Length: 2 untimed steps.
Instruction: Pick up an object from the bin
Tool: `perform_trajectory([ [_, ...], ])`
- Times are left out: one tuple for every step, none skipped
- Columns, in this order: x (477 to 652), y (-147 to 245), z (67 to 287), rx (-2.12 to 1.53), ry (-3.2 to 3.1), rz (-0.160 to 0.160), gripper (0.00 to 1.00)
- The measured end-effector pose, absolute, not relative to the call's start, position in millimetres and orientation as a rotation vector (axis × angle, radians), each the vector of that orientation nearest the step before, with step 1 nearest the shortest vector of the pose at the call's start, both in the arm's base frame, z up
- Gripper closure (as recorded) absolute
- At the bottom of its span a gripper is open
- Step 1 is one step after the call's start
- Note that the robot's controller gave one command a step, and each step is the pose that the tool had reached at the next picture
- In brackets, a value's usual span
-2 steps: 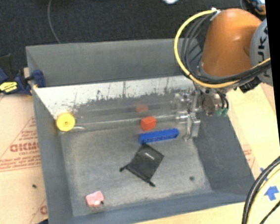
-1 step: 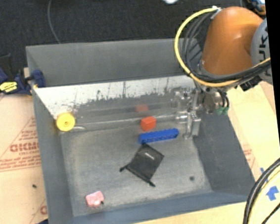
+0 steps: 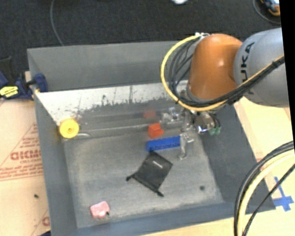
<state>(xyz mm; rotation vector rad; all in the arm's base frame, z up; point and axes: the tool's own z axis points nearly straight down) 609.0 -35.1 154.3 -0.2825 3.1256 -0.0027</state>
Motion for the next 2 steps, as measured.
perform_trajectory([
  [591.6, -27, 116, -0.661, 3.066, -0.004, 0.00],
  [621.3, -23, 75, -1.026, 2.948, -0.010, 0.00],
])
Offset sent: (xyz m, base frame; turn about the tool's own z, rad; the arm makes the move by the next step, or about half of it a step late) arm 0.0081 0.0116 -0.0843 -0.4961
